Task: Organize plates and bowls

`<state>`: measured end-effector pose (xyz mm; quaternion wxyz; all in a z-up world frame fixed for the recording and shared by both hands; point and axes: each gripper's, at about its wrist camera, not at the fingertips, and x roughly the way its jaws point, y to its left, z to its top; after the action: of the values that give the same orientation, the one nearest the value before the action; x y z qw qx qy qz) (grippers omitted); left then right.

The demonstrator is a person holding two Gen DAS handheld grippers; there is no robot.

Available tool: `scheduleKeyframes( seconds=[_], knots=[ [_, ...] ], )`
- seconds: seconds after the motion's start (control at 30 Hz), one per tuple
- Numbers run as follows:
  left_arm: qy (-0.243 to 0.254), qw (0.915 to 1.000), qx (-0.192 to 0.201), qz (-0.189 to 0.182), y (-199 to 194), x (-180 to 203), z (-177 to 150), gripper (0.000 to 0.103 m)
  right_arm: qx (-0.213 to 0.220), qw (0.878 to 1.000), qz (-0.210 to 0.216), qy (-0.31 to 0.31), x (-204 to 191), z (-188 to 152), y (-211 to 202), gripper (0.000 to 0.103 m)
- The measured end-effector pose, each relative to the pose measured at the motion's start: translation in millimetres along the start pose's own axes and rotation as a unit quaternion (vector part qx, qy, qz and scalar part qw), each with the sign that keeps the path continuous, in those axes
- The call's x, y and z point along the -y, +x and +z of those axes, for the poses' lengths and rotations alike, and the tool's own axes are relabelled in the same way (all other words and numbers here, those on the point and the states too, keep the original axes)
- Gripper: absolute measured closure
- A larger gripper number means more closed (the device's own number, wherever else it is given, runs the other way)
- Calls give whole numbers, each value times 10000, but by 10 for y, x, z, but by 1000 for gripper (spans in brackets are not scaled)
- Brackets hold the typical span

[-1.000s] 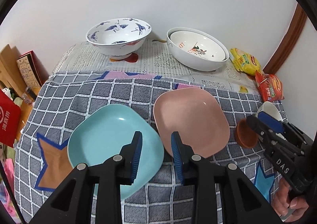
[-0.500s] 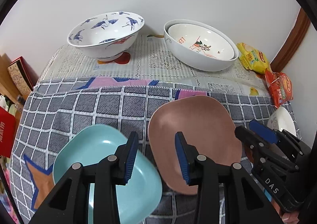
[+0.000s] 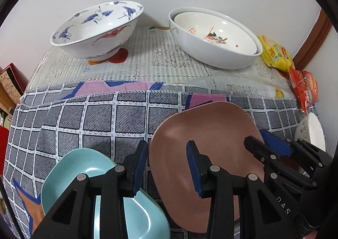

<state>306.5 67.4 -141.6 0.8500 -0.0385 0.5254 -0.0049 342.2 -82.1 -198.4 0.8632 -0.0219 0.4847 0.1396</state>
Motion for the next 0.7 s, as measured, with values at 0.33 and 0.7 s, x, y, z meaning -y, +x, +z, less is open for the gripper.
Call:
scheduleKeyframes(
  seconds=[0.33,0.7],
  knots=[
    [-44,9999,-104,0,166,-40,-9,81,-206,9997,78,83,35,-18,202,89],
    [-187,9997,130,3,-33,-120,21,94,20,9987,332,390,132,6,4,97]
  ],
)
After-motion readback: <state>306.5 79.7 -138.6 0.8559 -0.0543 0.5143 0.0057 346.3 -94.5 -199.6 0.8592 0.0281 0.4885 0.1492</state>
